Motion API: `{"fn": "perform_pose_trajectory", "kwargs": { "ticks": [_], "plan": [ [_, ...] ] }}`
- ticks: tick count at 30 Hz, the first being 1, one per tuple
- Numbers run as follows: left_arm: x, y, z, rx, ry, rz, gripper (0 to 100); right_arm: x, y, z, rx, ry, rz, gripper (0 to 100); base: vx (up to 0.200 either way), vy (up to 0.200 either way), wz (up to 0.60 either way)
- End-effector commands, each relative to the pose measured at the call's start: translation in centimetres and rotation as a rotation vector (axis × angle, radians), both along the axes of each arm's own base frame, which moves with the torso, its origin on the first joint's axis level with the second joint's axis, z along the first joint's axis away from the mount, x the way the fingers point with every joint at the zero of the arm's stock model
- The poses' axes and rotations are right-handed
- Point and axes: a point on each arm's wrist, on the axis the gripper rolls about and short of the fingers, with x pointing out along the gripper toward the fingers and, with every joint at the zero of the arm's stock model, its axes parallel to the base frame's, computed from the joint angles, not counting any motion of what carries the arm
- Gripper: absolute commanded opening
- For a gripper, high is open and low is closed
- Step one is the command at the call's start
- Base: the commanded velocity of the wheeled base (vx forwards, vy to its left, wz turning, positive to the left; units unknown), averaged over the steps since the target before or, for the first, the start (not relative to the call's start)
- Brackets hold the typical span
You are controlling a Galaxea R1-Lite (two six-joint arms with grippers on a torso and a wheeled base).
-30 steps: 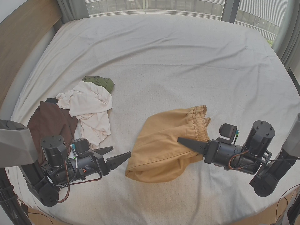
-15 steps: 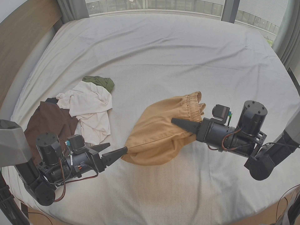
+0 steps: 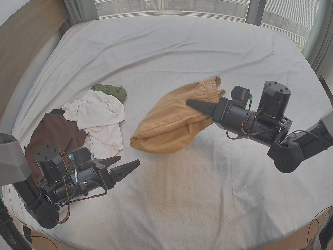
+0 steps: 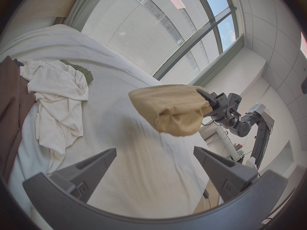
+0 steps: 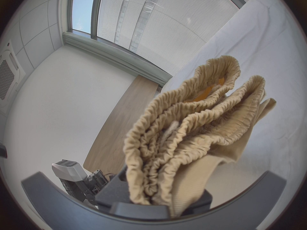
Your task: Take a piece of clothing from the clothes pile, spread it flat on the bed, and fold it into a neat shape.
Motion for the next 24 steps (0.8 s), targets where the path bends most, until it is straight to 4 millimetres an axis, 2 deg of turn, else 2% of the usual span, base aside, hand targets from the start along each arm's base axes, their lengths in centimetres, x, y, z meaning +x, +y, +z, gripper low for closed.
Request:
{"fn": "perform_pose_trajectory", "kwargs": {
  "ticks": [1, 16, 24],
  "plan": [
    [0.0, 0.0, 0.0, 0.000, 0.002, 0.001, 100, 1.4, 0.5, 0.4, 0.008, -0.014, -0.006, 0, 0.000, 0.000, 0.00],
    [0.0, 0.0, -0.2, 0.003, 0.010, 0.001, 100, 4.9, 1.2, -0.1, 0.004, -0.013, -0.020, 0, 0.000, 0.000, 0.00],
    [0.1, 0.0, -0.5, 0.008, 0.021, 0.002, 100, 7.2, 1.7, -1.1, 0.008, -0.021, -0.032, 0, 0.000, 0.000, 0.00]
  ]
}}
